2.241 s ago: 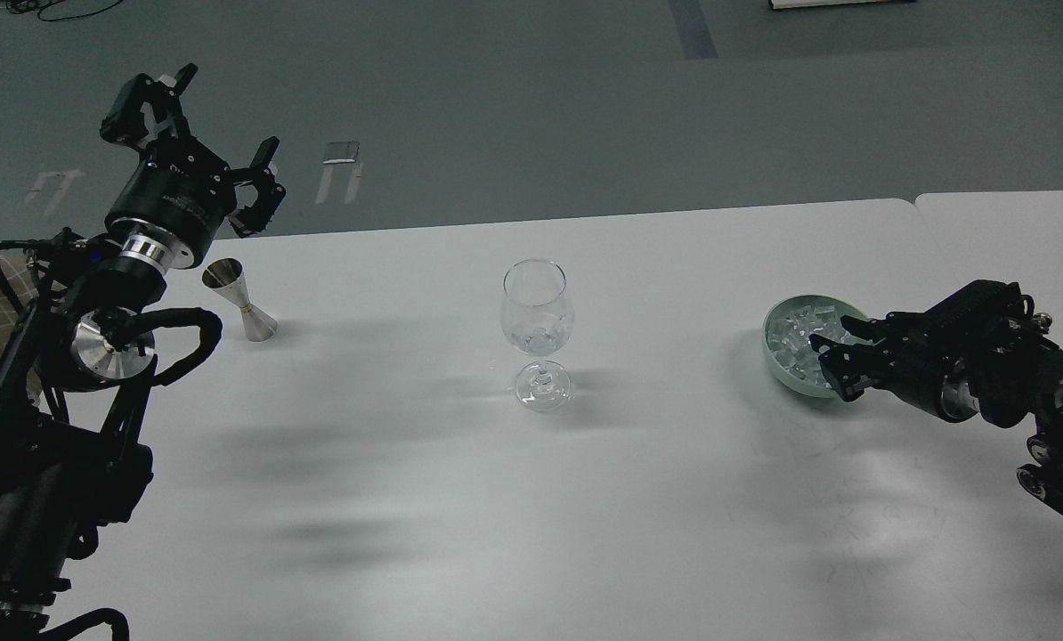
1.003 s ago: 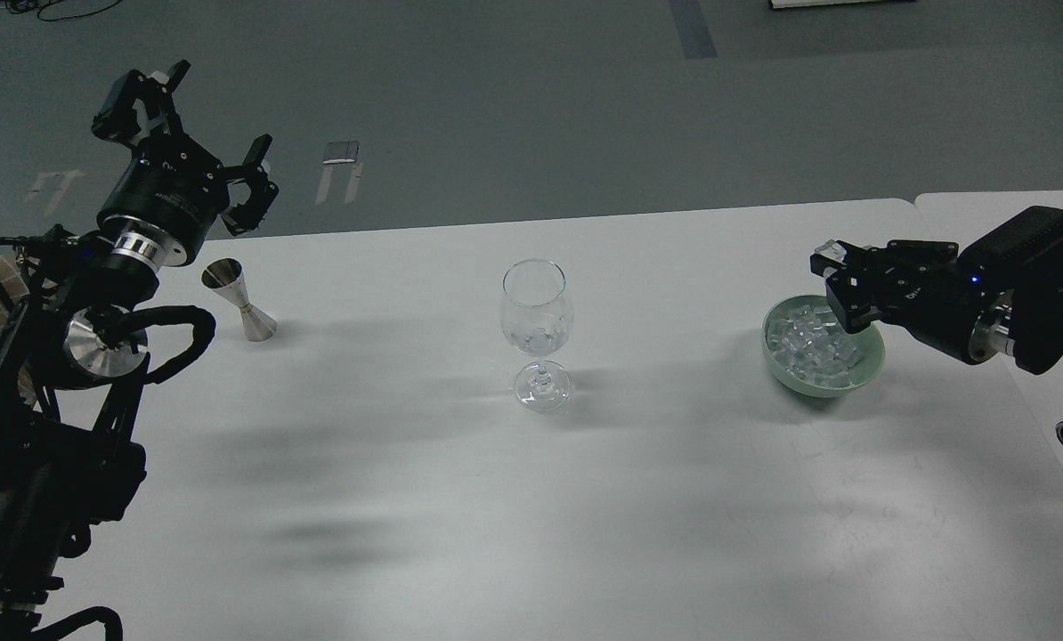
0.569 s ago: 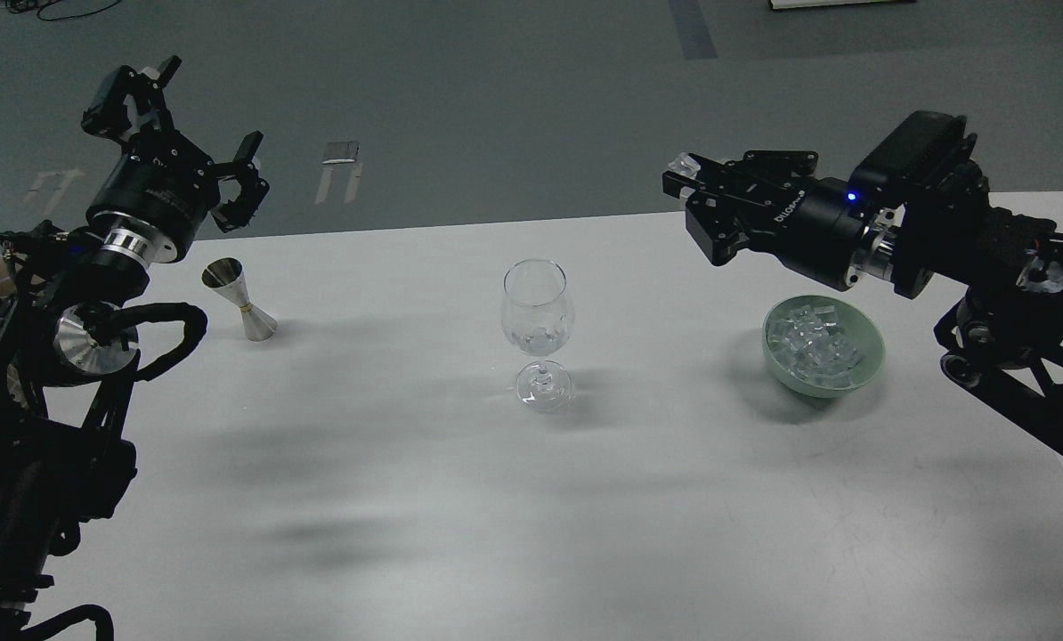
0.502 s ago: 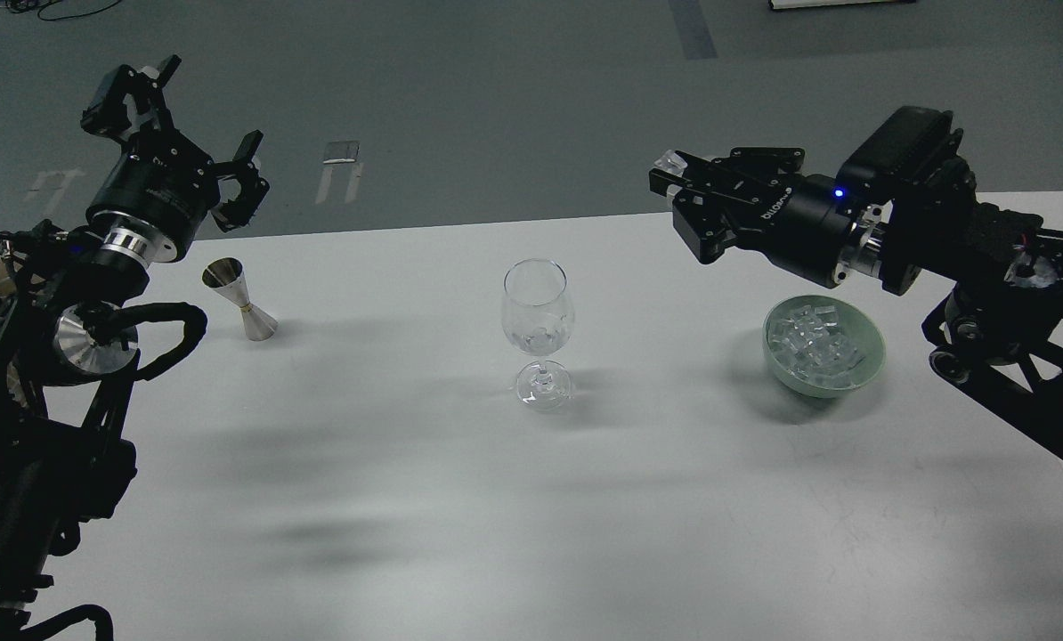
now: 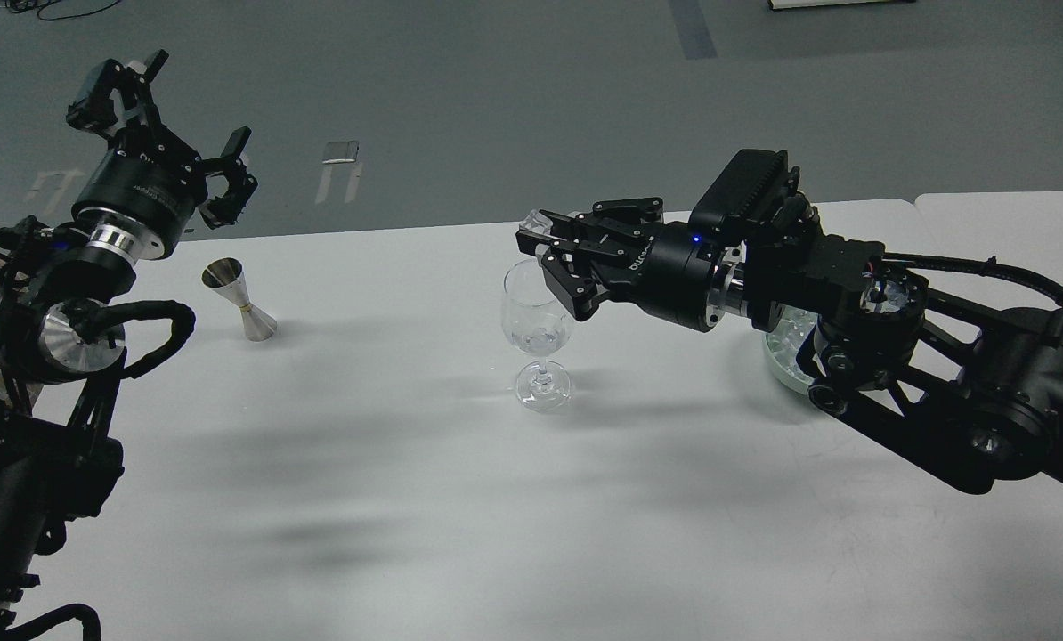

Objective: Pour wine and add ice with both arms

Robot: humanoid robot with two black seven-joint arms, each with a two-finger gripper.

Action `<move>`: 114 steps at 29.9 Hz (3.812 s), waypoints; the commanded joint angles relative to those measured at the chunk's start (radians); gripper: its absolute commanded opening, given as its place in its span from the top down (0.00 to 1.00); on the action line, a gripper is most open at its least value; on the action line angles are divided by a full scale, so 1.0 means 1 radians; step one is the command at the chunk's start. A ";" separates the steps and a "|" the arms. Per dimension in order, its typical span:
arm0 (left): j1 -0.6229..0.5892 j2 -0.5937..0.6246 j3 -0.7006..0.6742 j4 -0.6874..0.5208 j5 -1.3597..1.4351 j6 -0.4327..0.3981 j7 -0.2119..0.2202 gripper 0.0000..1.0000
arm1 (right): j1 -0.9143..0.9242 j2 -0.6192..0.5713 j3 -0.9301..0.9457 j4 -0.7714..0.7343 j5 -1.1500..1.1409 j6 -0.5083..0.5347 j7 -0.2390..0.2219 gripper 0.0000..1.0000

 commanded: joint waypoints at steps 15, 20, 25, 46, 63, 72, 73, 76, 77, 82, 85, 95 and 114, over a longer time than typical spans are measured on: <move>0.005 0.010 -0.008 -0.002 0.000 0.001 0.000 0.02 | -0.005 -0.007 -0.036 -0.016 -0.033 0.002 -0.011 0.91; 0.005 0.010 -0.009 0.000 0.000 0.002 -0.002 0.02 | -0.002 -0.002 -0.036 -0.029 -0.033 0.002 -0.011 0.90; 0.005 0.011 -0.009 0.000 -0.003 0.001 -0.003 0.02 | -0.001 -0.001 -0.035 -0.062 -0.033 0.002 -0.011 0.88; 0.007 0.008 -0.011 0.000 -0.003 -0.001 -0.008 0.02 | -0.002 0.012 -0.038 -0.069 -0.032 0.000 -0.010 0.83; 0.007 0.008 -0.011 0.001 -0.003 -0.001 -0.009 0.02 | -0.004 0.010 -0.038 -0.061 -0.029 0.000 0.001 0.50; 0.007 0.010 -0.011 0.001 -0.003 -0.003 -0.011 0.02 | -0.001 0.010 -0.035 -0.061 -0.029 0.000 0.001 0.45; 0.007 0.010 -0.011 0.001 -0.003 -0.001 -0.009 0.02 | -0.001 0.010 -0.035 -0.059 -0.029 -0.001 0.001 0.44; 0.007 0.013 -0.011 0.001 -0.003 -0.001 -0.009 0.02 | 0.001 0.015 -0.021 -0.058 -0.023 -0.017 0.001 0.26; 0.007 0.013 -0.011 0.001 -0.003 -0.001 -0.009 0.02 | 0.001 0.018 -0.001 -0.056 -0.019 -0.023 0.001 0.06; 0.007 0.014 -0.012 0.001 -0.002 -0.003 -0.009 0.02 | -0.004 0.070 0.143 -0.058 -0.015 -0.035 0.000 0.00; 0.010 0.019 -0.008 0.001 -0.003 -0.012 -0.002 0.02 | -0.004 0.094 0.267 -0.065 0.031 -0.035 0.001 0.00; 0.017 0.019 0.000 0.012 -0.006 -0.042 -0.012 0.02 | -0.004 0.096 0.513 -0.131 0.293 -0.043 0.000 0.00; 0.036 0.042 -0.012 0.015 -0.003 -0.045 -0.090 0.02 | 0.010 0.174 0.709 -0.504 1.202 -0.226 0.003 0.04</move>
